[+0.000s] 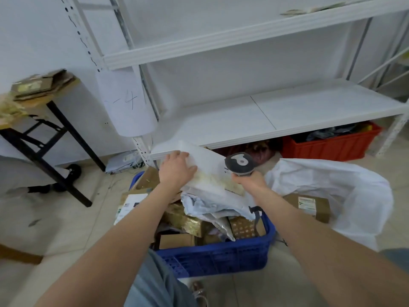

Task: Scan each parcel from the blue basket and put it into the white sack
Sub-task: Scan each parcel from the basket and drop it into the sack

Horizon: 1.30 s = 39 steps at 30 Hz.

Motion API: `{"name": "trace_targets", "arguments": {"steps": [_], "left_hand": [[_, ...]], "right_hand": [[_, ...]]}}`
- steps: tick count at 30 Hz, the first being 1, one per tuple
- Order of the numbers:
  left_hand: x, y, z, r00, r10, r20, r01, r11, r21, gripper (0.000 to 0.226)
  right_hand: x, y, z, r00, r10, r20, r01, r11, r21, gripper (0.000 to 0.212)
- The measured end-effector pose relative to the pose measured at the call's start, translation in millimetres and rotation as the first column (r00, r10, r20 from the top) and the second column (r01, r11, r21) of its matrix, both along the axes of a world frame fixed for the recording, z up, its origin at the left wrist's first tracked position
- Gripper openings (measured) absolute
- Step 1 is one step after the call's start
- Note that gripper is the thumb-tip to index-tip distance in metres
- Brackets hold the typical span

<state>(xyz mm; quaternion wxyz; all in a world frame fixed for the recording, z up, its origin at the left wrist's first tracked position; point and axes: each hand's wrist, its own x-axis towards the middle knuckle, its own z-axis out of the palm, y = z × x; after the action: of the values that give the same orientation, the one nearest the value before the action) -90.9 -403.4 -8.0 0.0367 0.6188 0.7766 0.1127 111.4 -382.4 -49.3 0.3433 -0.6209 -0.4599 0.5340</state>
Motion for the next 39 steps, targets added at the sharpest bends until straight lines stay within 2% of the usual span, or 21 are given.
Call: {"name": "trace_targets", "arguments": {"steps": [1, 2, 4, 5, 7, 9, 11, 18, 21, 25, 31, 35, 39], "left_hand": [[-8.0, 4.0, 3.0, 0.981, 0.116, 0.158, -0.111, 0.993, -0.036, 0.061], [-16.0, 8.5, 3.7, 0.918, 0.219, 0.330, -0.198, 0.975, -0.098, 0.067], [-29.5, 17.7, 0.9, 0.700, 0.362, 0.615, -0.248, 0.931, -0.266, 0.069], [-34.8, 20.7, 0.0, 0.603, 0.394, 0.694, -0.231, 0.918, -0.321, 0.073], [-39.8, 24.5, -3.3, 0.517, 0.446, 0.730, -0.202, 0.893, -0.403, 0.088], [-38.6, 26.0, -8.8, 0.521, 0.497, 0.694, -0.169, 0.857, -0.487, 0.090], [-34.0, 27.8, -13.5, 0.514, 0.496, 0.700, -0.142, 0.854, -0.500, 0.070], [-28.4, 22.6, -26.4, 0.534, 0.427, 0.729, -0.243, 0.904, -0.351, 0.063], [-35.6, 13.7, -16.9, 0.490, 0.397, 0.776, -0.305, 0.912, -0.274, 0.051], [-44.6, 2.1, 0.2, 0.350, 0.299, 0.888, -0.351, 0.921, -0.172, 0.035], [-46.1, -9.6, -3.7, 0.392, 0.277, 0.877, -0.397, 0.911, -0.111, 0.035], [-37.2, -12.4, -8.0, 0.400, 0.227, 0.888, -0.387, 0.920, -0.061, 0.029], [-30.5, -12.5, -9.1, 0.391, 0.208, 0.897, -0.386, 0.921, -0.045, 0.033]], "right_hand": [[0.3, -1.5, -1.7, 0.999, 0.008, -0.043, -0.008, 1.000, 0.001, 0.040], [0.7, -2.7, -4.0, 0.999, 0.009, -0.038, -0.008, 1.000, 0.008, 0.038], [1.7, -0.3, -9.8, 1.000, -0.025, -0.015, 0.025, 0.999, 0.031, 0.037], [2.1, 2.0, -12.6, 0.999, -0.046, -0.019, 0.047, 0.998, 0.032, 0.036], [3.9, 6.1, -14.9, 0.998, -0.058, -0.031, 0.059, 0.998, 0.019, 0.033], [6.5, 8.0, -16.3, 0.997, -0.053, -0.050, 0.054, 0.999, 0.005, 0.032], [10.4, 9.5, -17.9, 0.996, -0.064, -0.065, 0.063, 0.998, -0.011, 0.033], [23.6, 2.2, -25.3, 0.983, -0.090, -0.161, 0.085, 0.996, -0.040, 0.033], [32.3, -4.6, -14.8, 0.960, -0.164, -0.226, 0.161, 0.986, -0.032, 0.020], [43.6, -16.1, -1.1, 0.946, -0.221, -0.236, 0.231, 0.973, 0.015, 0.019], [30.7, -39.7, 20.5, 0.957, -0.122, -0.264, 0.141, 0.988, 0.056, 0.020], [26.1, -48.0, 24.8, 0.964, -0.116, -0.237, 0.132, 0.990, 0.050, 0.019], [27.0, -54.2, 27.0, 0.970, -0.120, -0.209, 0.137, 0.988, 0.065, 0.017]]}}
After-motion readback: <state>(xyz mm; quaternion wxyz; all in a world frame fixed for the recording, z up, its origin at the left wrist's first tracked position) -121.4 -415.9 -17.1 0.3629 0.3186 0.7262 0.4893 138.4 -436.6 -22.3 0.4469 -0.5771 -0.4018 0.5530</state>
